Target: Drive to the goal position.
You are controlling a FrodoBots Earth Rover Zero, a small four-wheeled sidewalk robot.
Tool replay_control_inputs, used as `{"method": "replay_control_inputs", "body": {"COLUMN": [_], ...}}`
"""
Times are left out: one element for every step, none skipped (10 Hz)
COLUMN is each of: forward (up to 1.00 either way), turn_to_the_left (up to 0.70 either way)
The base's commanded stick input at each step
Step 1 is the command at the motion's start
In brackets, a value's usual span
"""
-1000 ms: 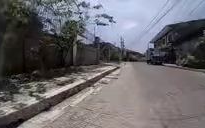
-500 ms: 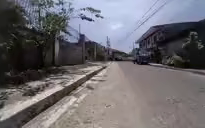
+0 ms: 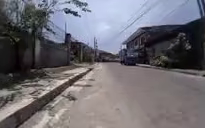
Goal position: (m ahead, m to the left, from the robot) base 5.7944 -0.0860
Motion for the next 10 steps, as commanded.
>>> {"method": "replay_control_inputs", "body": {"forward": [1.0, 1.0, 1.0, 1.0, 1.0, 1.0, 1.0, 1.0, 1.0, 1.0], "turn_to_the_left": [0.0, 0.0, 0.0, 0.0, 0.0, 0.0, 0.0, 0.0, 0.0, 0.0]}}
